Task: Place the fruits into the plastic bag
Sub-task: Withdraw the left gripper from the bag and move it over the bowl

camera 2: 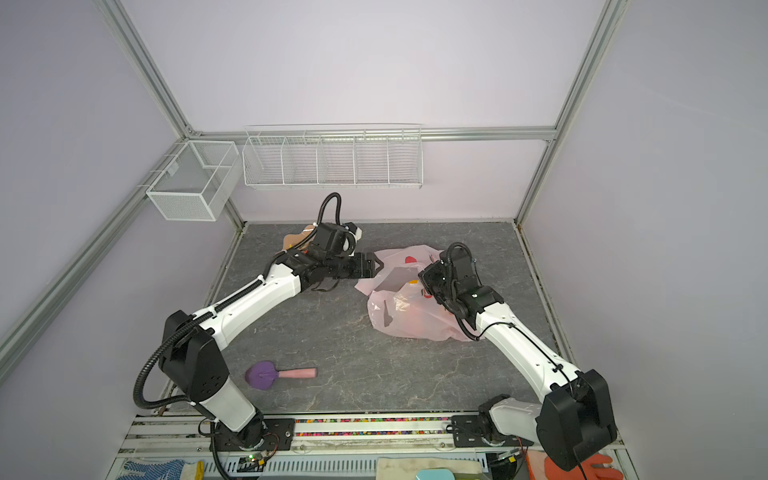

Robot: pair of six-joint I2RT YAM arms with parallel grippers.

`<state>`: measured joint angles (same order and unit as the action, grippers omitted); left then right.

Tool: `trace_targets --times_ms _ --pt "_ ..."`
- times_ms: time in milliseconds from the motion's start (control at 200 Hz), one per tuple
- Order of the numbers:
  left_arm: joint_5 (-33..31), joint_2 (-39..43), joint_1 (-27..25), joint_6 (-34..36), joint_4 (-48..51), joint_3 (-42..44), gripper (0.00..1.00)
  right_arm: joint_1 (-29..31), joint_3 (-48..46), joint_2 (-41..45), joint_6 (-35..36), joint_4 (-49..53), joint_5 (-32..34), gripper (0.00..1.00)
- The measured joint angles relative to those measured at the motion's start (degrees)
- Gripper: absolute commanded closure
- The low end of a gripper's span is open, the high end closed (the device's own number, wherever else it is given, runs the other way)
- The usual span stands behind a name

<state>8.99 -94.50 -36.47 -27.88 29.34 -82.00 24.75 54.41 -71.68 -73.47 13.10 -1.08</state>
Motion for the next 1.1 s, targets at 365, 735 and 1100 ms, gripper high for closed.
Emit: trace_targets --times_ms 365,735,1100 --pt "-11.69 2.78 5.64 2.43 4.85 0.5 0.06 0.0 0.37 0.0 0.04 0.28 -0.02 0.94" --pt "-18.91 -6.67 10.99 11.1 13.29 -10.88 0.05 -0.02 0.7 0.0 0.24 0.61 -0.04 0.94" --pt "-18.43 -21.77 17.53 12.81 20.52 -24.39 0.15 -0.02 0.98 -0.07 0.46 1.38 -0.04 0.94"
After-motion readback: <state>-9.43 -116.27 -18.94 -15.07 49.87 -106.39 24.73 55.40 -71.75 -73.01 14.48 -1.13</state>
